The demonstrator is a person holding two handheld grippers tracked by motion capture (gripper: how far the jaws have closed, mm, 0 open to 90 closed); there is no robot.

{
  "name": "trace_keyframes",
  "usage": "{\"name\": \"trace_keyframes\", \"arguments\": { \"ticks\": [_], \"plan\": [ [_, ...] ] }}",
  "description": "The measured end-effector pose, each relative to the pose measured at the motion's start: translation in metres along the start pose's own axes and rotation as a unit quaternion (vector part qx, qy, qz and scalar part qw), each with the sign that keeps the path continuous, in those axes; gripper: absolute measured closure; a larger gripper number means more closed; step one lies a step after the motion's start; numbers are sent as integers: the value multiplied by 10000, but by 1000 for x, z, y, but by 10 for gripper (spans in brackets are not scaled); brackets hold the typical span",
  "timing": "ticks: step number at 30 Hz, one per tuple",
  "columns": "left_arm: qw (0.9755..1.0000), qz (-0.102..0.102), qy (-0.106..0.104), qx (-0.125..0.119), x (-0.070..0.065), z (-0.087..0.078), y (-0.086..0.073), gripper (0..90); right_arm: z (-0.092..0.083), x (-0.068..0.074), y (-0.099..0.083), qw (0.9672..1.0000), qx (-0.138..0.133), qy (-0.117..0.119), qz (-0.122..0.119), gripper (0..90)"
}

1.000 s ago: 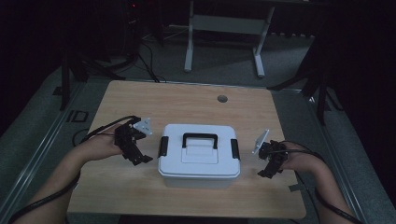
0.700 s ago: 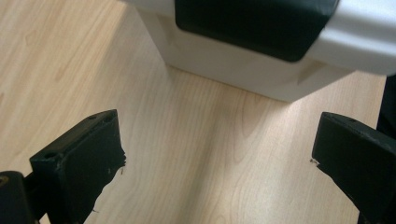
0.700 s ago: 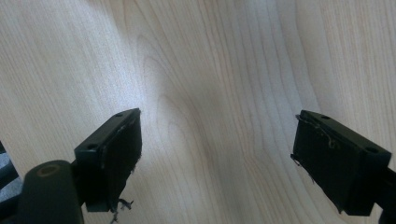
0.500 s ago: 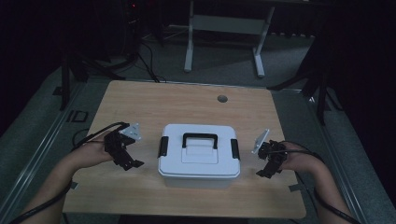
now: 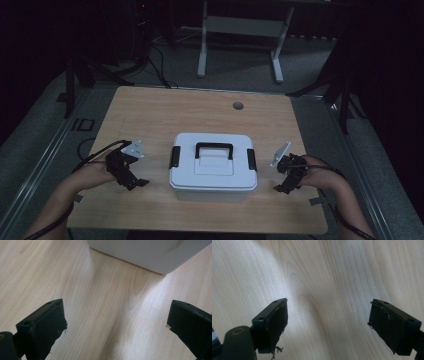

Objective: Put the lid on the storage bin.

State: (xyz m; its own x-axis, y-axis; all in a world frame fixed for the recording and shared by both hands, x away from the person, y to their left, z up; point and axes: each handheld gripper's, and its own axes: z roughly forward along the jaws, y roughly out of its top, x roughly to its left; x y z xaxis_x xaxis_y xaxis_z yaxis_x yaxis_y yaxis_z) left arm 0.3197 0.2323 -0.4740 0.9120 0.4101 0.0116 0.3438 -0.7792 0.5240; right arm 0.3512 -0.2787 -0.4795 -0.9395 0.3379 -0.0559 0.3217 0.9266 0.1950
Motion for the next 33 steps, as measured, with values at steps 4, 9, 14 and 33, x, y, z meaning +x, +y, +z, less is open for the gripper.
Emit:
{"name": "trace_keyframes", "arguments": {
  "ticks": [4,9,14,33],
  "plan": [
    [9999,-98,-28,-53,0,5,-6,13,7,1,0,10000,46,-50,15,152],
    [9996,-280,-45,-65,-1,11,-19,13,10,2,-3,9999,-51,-65,105,152],
    [9990,-393,7,-214,-2,13,-33,13,11,1,-7,9994,-223,-113,218,151],
    [9953,-850,158,-431,-5,27,-67,13,20,2,-25,9963,-597,-200,588,134]
  ]
}}
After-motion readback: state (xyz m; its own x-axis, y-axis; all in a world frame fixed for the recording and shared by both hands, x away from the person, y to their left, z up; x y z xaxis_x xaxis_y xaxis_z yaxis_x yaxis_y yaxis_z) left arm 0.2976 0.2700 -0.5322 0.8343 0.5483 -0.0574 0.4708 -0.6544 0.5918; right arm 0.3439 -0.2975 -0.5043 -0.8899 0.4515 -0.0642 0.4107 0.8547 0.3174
